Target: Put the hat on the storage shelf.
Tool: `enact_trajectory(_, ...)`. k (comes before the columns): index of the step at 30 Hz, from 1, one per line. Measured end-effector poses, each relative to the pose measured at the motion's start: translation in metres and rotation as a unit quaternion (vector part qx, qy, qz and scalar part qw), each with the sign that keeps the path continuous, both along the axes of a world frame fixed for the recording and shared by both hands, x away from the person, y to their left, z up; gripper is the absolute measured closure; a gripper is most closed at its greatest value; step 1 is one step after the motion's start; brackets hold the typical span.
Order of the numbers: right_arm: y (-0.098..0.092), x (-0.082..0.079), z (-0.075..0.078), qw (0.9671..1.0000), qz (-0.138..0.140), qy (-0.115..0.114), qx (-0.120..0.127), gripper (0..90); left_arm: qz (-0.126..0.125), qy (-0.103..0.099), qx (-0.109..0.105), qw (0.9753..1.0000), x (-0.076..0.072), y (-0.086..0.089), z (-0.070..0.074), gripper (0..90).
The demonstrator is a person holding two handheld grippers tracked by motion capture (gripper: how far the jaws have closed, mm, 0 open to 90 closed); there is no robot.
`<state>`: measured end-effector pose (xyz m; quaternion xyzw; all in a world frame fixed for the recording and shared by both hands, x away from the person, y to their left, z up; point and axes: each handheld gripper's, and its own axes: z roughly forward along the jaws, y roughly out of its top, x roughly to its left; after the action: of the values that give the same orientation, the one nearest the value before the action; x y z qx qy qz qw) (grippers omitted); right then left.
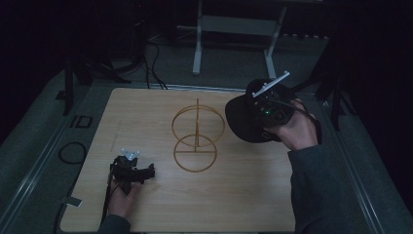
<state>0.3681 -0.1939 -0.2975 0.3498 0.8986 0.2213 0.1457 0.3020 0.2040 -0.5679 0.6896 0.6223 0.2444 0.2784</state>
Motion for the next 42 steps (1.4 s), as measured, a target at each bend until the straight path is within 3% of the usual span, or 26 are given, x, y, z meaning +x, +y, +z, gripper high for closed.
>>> enact_trajectory(15,0.017,0.001,0.017,0.9998,0.018,-0.011,0.005,80.0,0.0,0.0,0.0,1.0,0.0,0.0,0.0,1.2)
enact_trajectory(42,0.051,0.008,0.031,0.9987,0.05,-0.01,0.007,80.0,-0.001,0.0,0.001,1.0,0.0,0.0,0.0,1.1)
